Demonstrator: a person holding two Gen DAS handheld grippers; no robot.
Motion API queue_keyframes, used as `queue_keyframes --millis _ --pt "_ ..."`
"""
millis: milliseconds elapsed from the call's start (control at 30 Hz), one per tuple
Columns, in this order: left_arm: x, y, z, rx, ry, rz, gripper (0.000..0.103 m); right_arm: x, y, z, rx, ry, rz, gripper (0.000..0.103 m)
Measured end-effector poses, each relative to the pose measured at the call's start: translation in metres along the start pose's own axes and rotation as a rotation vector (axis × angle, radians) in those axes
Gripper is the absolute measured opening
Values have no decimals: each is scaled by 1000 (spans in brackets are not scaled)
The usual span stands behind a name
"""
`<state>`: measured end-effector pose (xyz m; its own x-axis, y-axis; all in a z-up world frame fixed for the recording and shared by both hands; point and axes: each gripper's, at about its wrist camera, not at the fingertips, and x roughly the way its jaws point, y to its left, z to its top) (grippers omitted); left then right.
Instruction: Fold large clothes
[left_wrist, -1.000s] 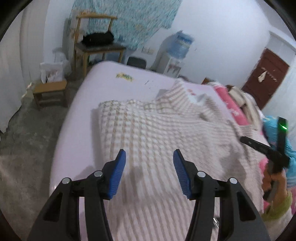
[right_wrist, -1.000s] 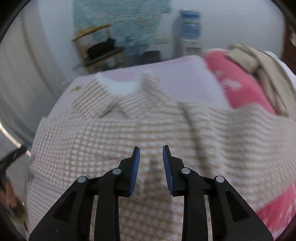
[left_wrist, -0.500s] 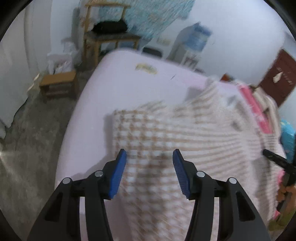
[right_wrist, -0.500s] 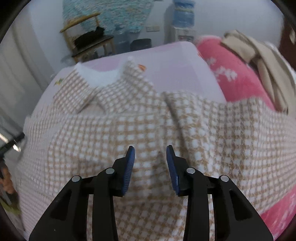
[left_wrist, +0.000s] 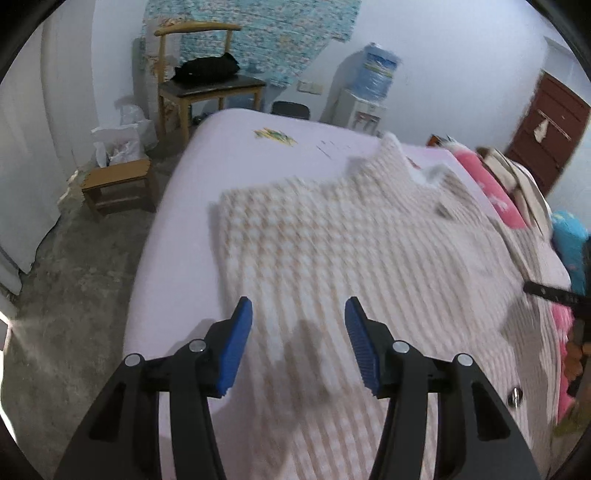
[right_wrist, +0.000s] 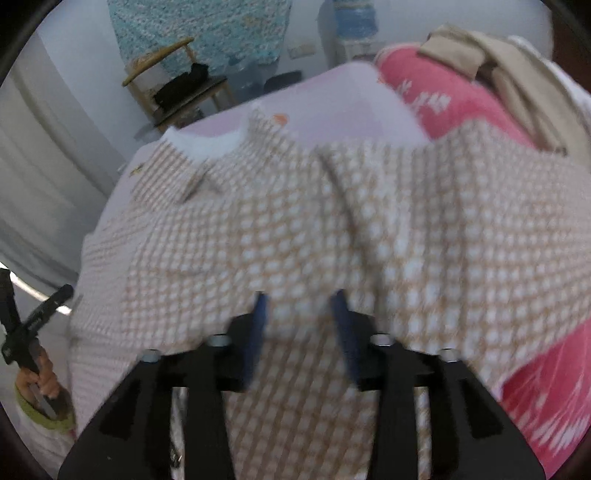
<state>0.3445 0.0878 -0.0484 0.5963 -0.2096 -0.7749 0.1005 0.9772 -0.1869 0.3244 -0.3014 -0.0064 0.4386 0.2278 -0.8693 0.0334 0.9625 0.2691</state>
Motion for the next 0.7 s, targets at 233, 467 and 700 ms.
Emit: queue_keyframes --millis 233,467,700 --pt "-4 -30 -42 162 2 110 51 12 -10 -5 53 17 -11 7" --pt "-7 -20 -41 105 16 84 51 -15 -14 -21 63 -20 -37 0" --pt "-23 -14 -32 75 -12 41 51 -38 -21 -17 69 -71 -61 35"
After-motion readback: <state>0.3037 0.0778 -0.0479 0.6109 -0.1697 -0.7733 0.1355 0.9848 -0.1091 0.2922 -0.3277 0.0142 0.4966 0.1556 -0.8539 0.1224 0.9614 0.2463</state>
